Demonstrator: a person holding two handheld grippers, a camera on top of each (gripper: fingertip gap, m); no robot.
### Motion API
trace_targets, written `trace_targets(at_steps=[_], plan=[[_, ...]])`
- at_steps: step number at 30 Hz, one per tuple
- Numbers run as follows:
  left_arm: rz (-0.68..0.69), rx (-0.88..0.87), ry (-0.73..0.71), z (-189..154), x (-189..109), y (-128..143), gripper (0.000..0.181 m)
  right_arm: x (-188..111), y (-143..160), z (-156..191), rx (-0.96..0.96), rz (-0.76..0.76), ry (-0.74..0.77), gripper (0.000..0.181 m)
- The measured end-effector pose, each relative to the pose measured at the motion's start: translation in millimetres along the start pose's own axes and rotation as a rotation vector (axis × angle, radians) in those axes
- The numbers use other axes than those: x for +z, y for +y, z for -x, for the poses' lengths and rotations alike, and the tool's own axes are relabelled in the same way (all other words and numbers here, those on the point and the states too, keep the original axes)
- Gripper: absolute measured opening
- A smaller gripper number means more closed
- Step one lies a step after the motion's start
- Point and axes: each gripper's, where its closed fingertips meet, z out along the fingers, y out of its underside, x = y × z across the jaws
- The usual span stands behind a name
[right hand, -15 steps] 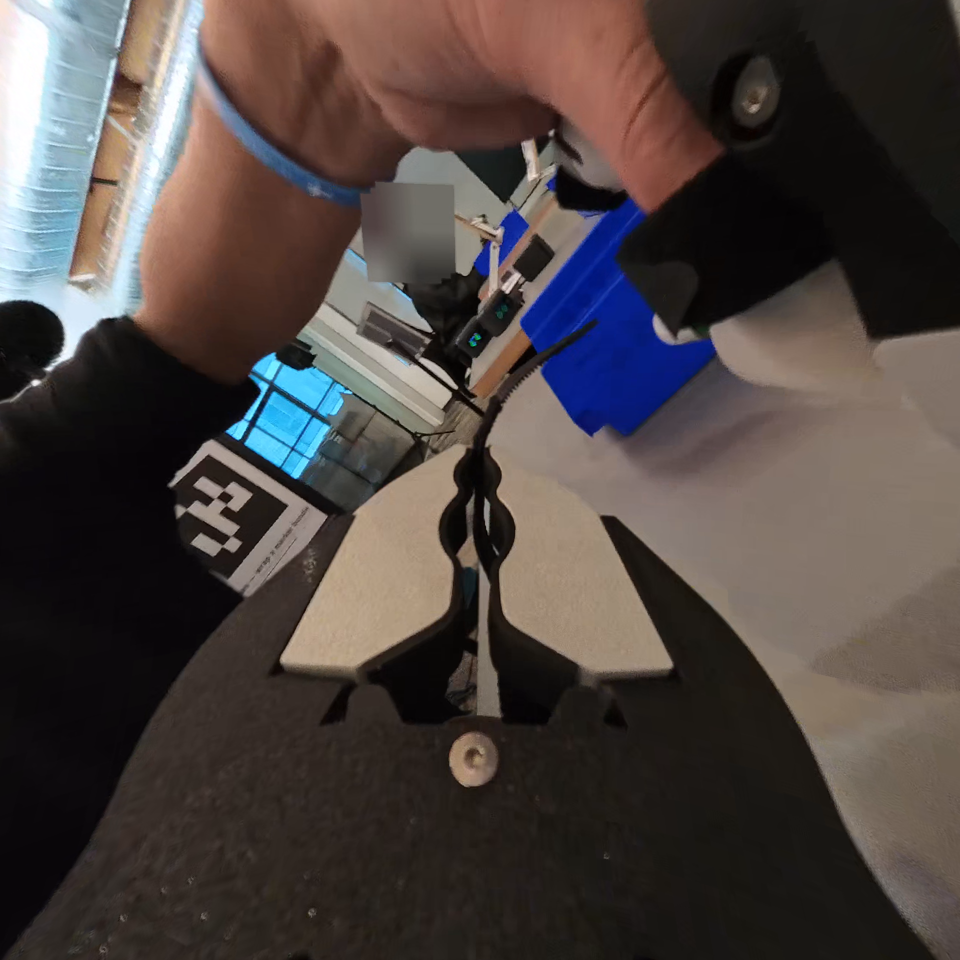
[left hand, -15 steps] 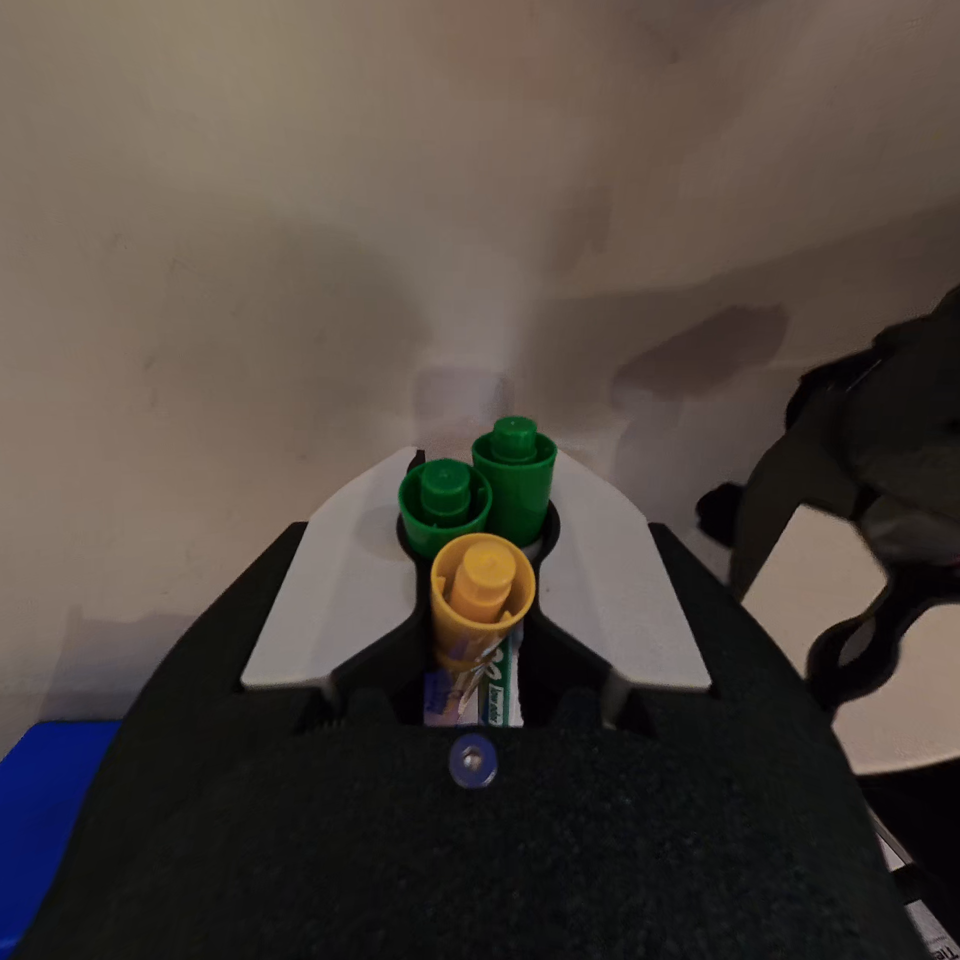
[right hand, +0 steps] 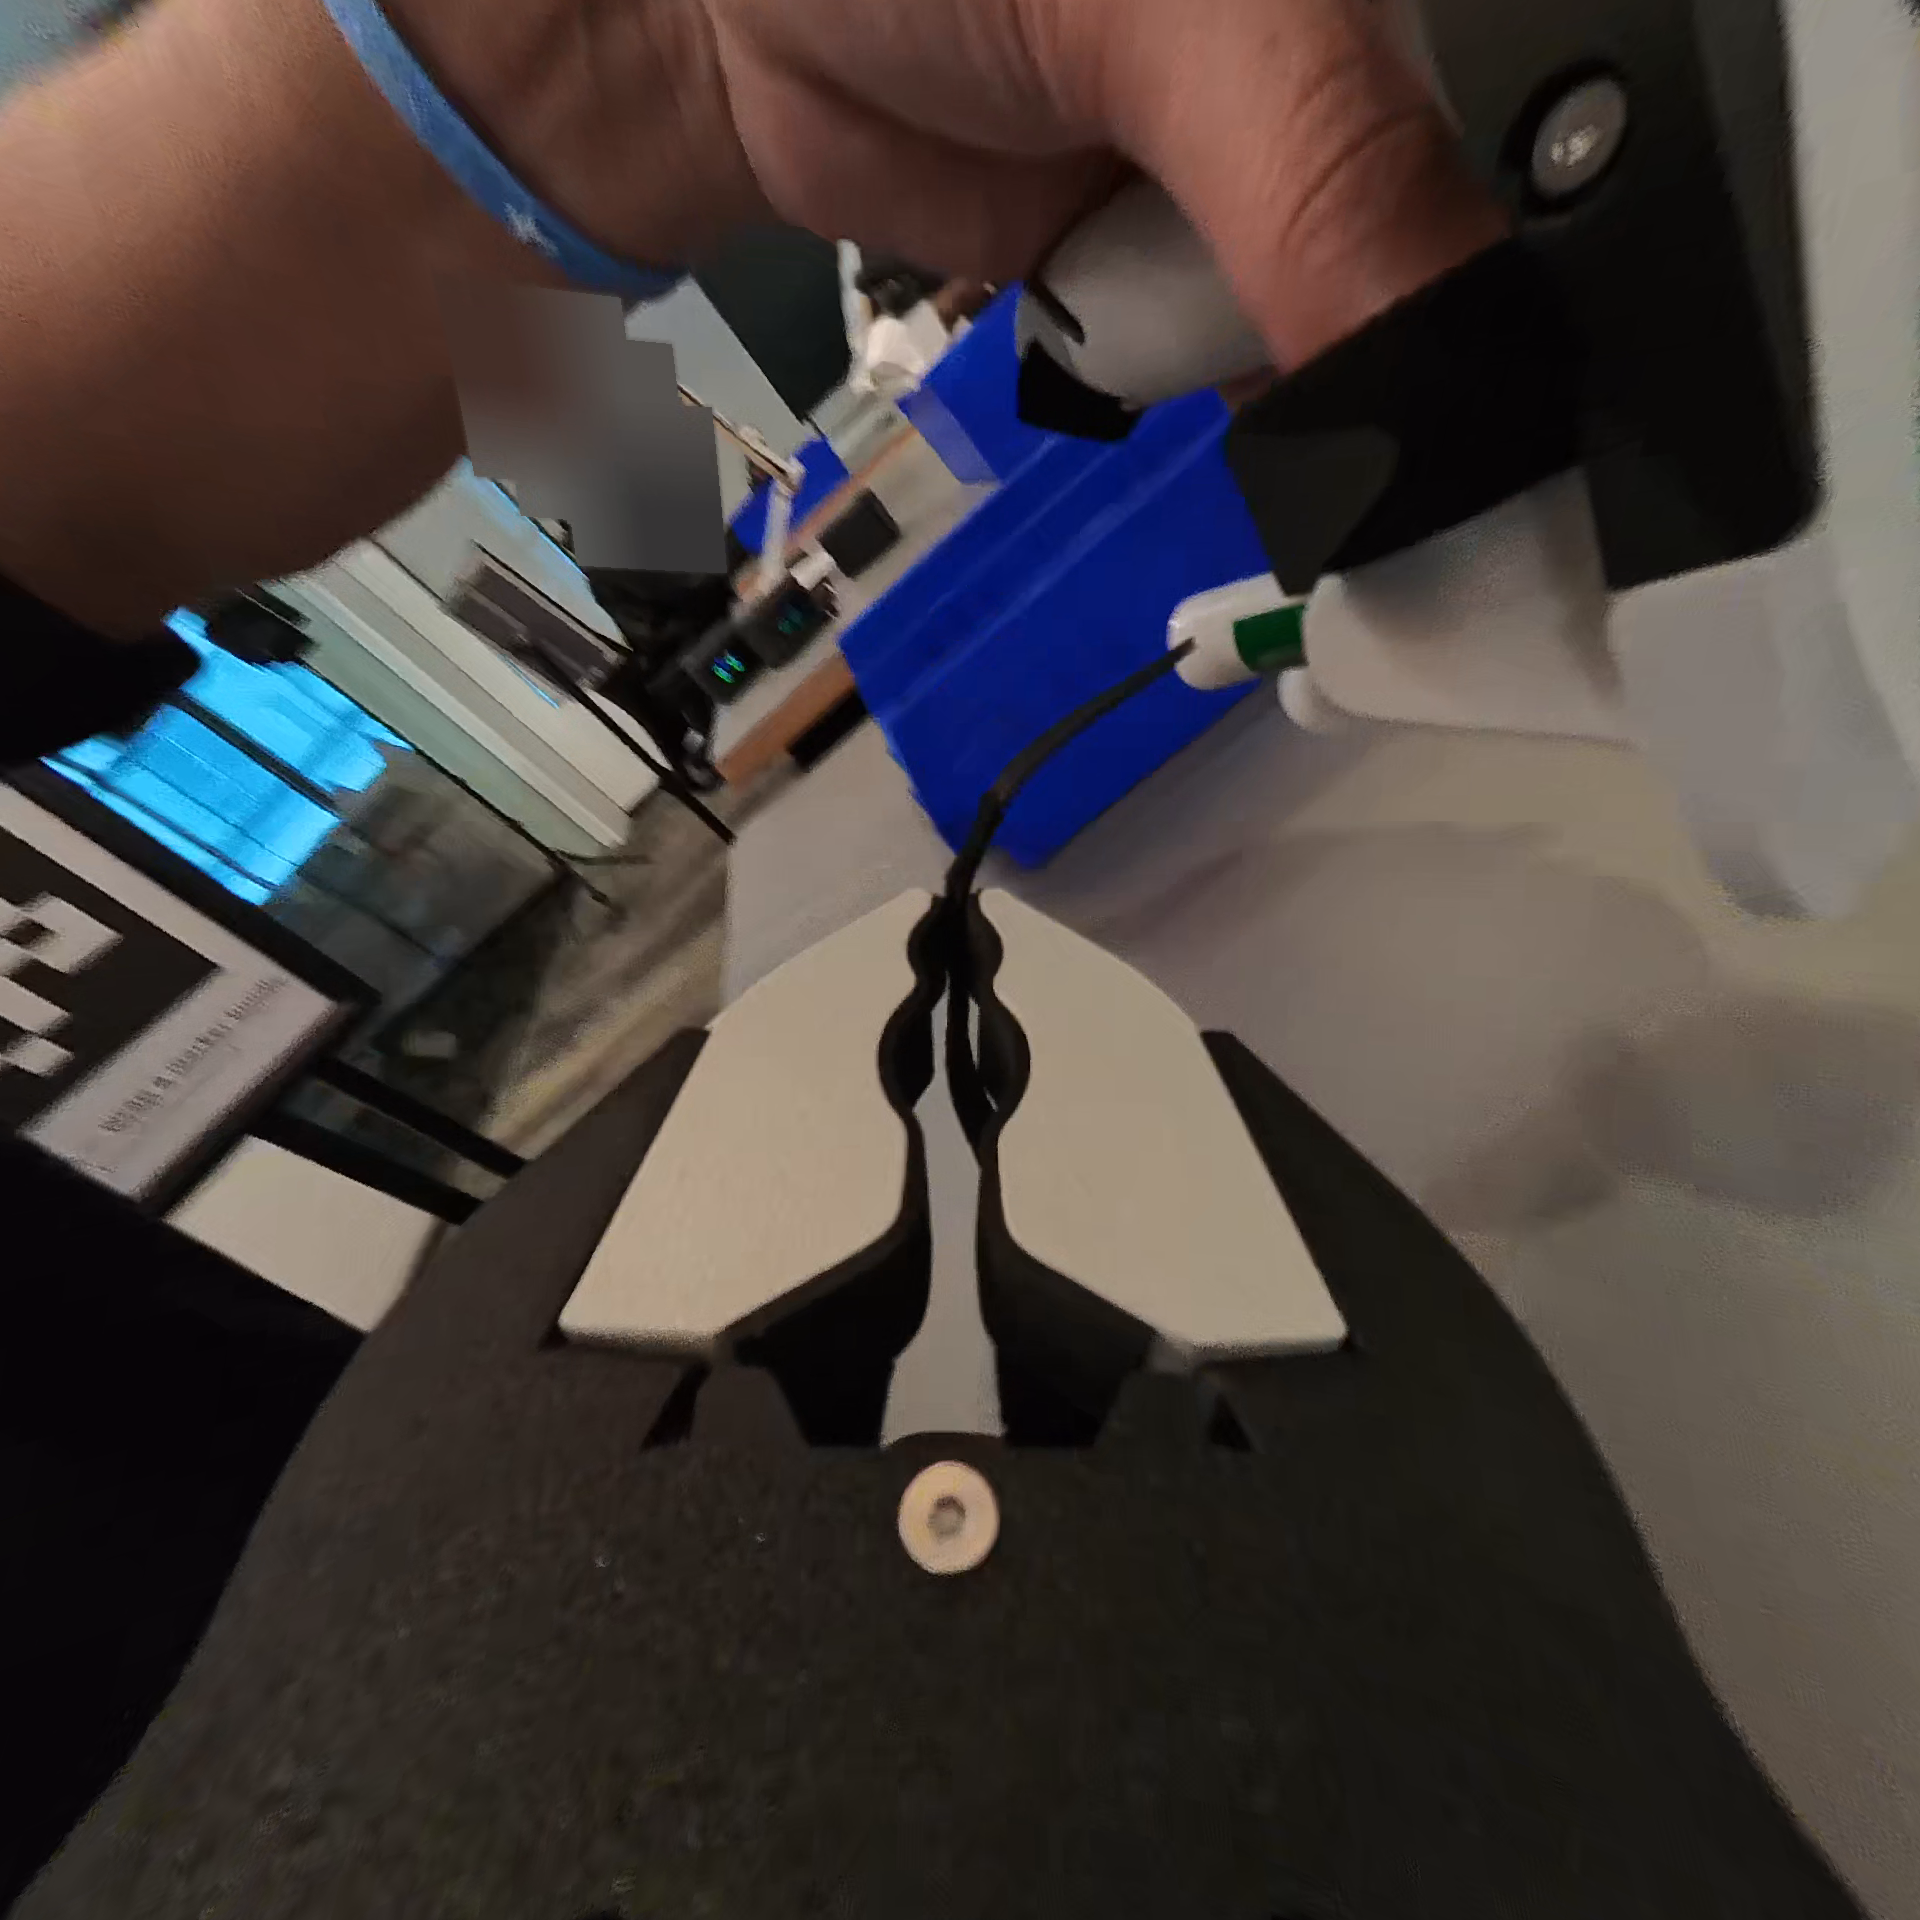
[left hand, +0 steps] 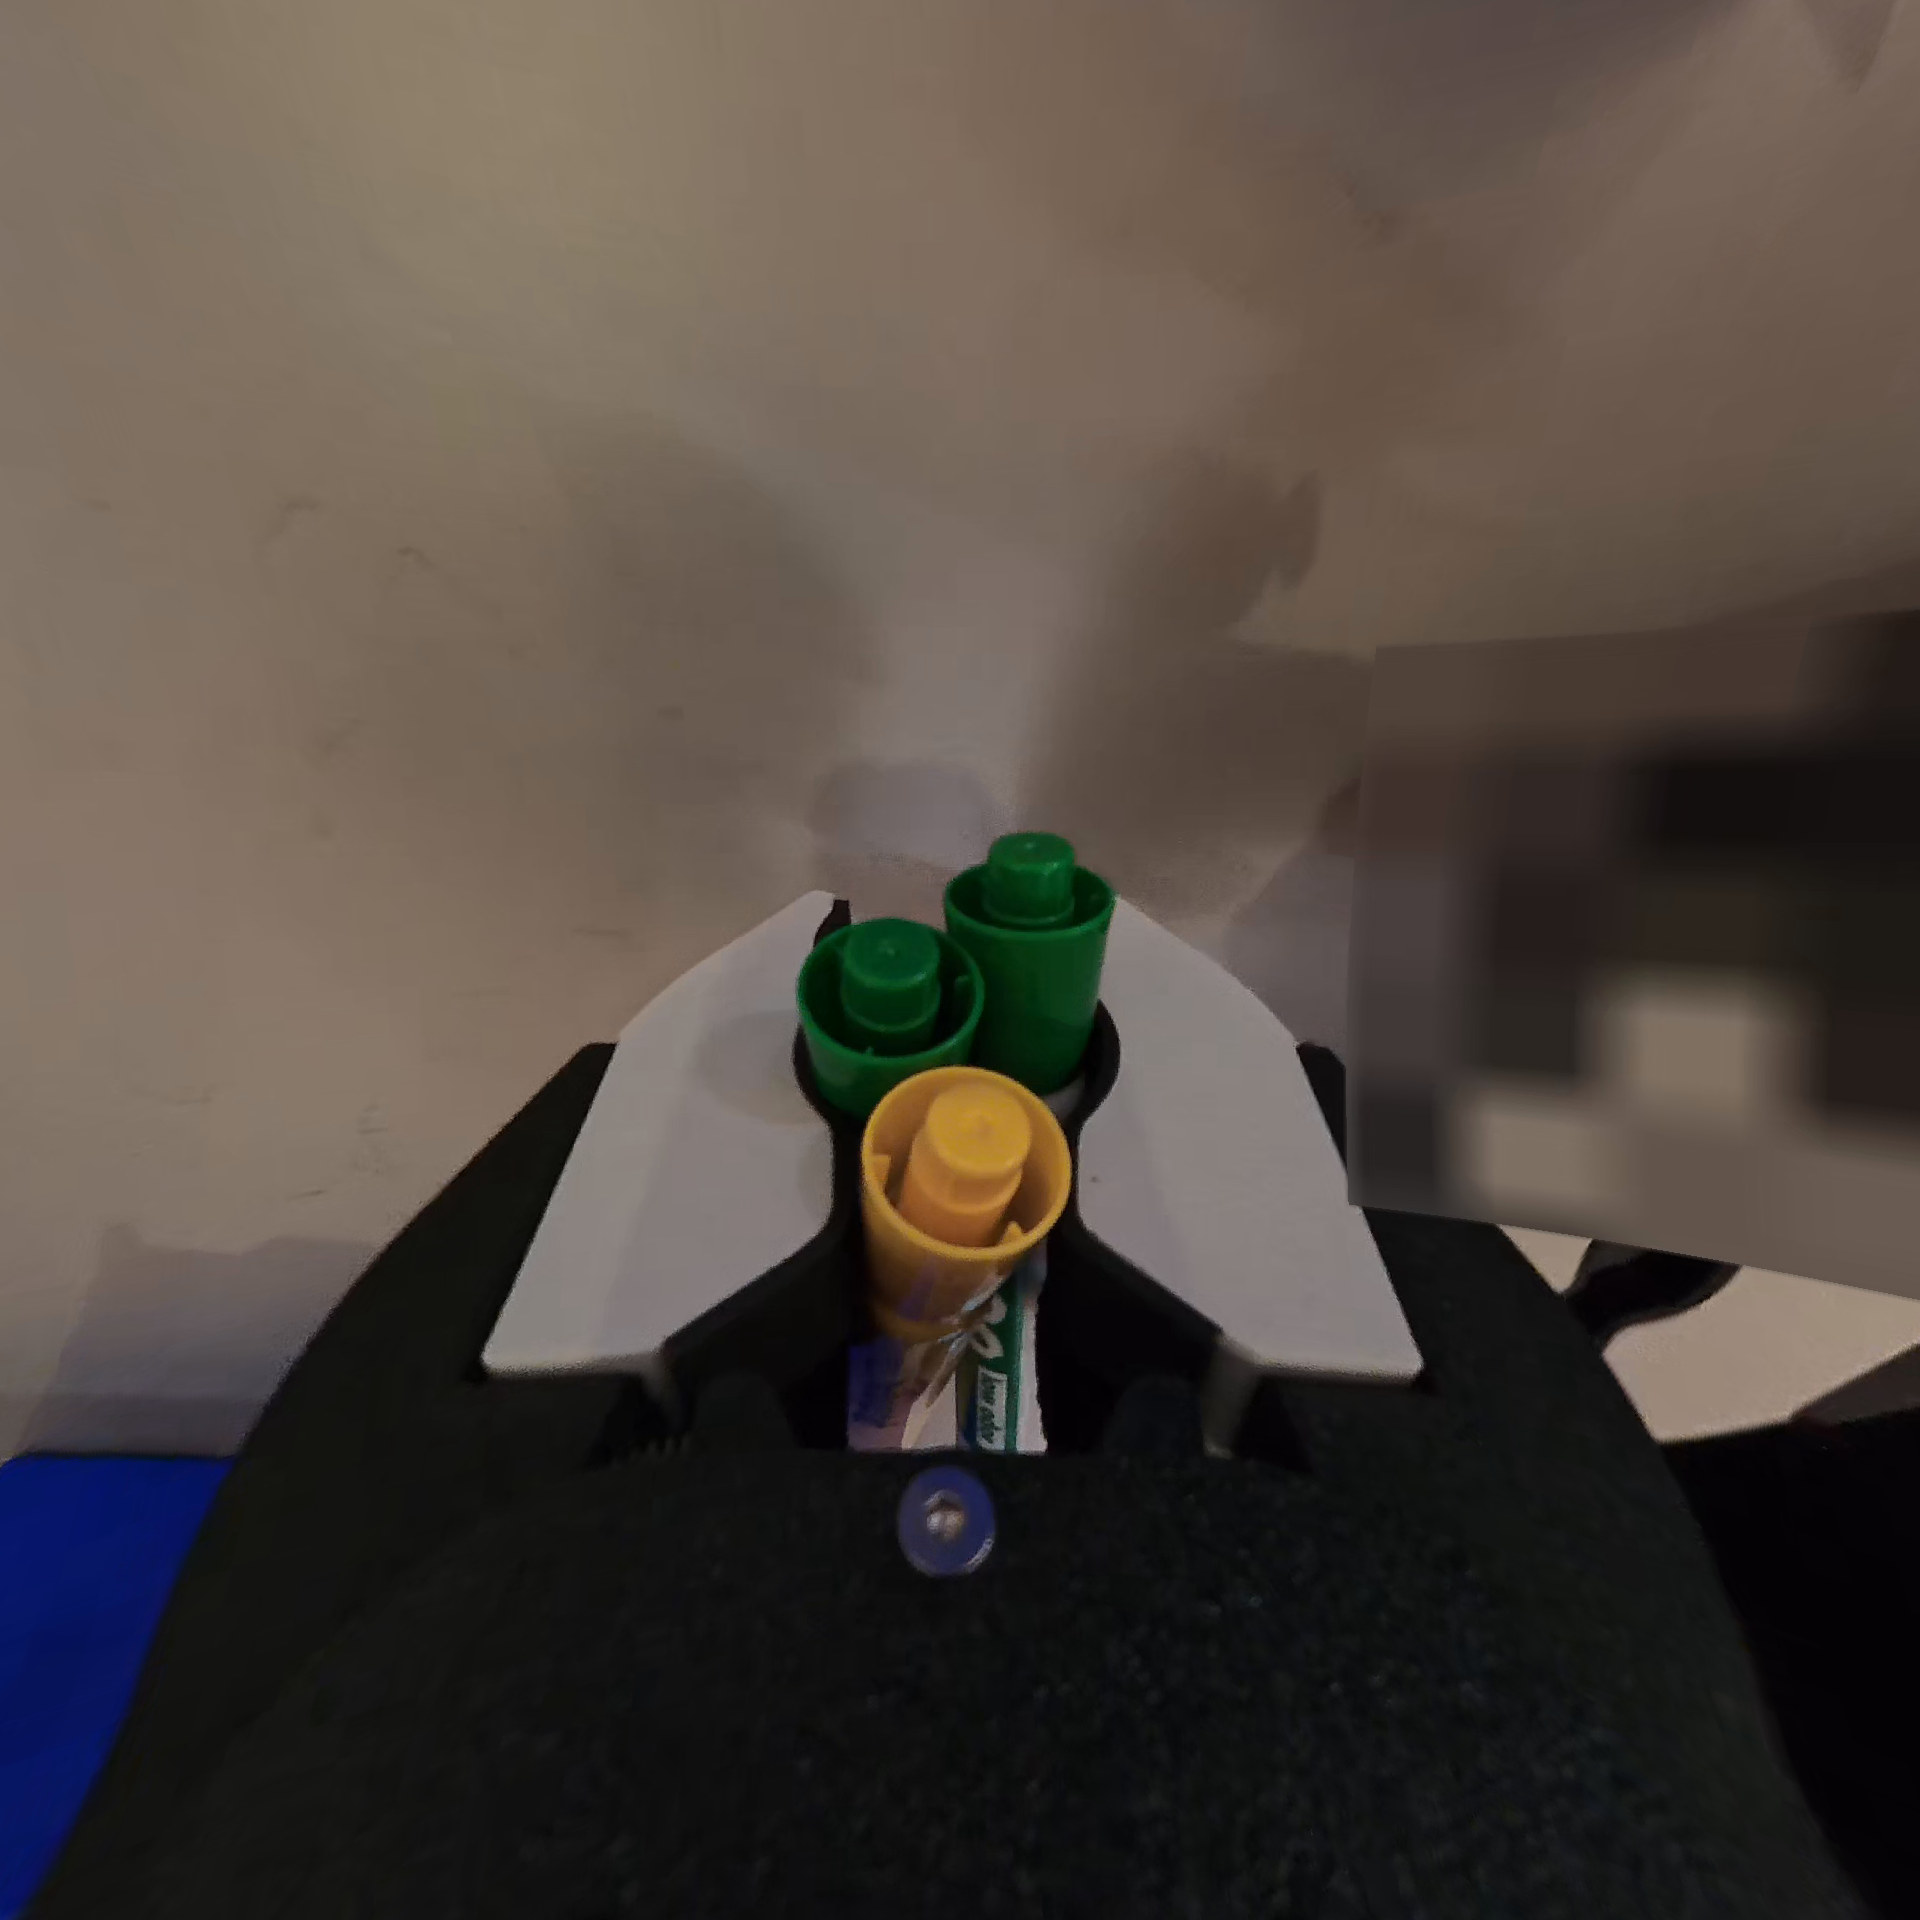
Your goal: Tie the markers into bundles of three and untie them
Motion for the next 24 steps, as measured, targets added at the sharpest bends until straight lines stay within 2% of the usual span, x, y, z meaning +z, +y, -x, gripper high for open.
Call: trace_targets(at_steps=[3,8,12,17,20,22,24], plan=[[-0.021,-0.054,-0.005,8.3,0.8,4.6,0.039,-21.4,11.3,-16.6,-0.108,0.071,0.111,0.002],[-0.065,-0.186,-0.009,22.6,3.2,11.5,0.039,-43.6,21.2,-34.0,-0.187,0.141,0.204,0.002],[-0.076,-0.234,-0.005,24.1,6.9,13.7,0.039,-20.1,17.6,-12.7,-0.122,0.111,0.085,0.002],[-0.075,-0.236,-0.011,19.8,8.3,12.4,0.039,23.8,-9.6,15.0,0.132,-0.179,-0.069,0.002],[-0.051,-0.216,-0.014,15.5,8.5,15.5,0.039,45.0,-3.1,25.1,0.203,-0.099,-0.159,0.002],[-0.041,-0.204,-0.016,13.5,7.8,16.9,0.039,44.8,-19.0,22.0,0.326,-0.173,-0.2,0.002],[-0.038,-0.2,-0.025,13.9,6.9,17.6,0.039,44.9,-27.5,16.6,0.45,-0.186,-0.23,0.002]])
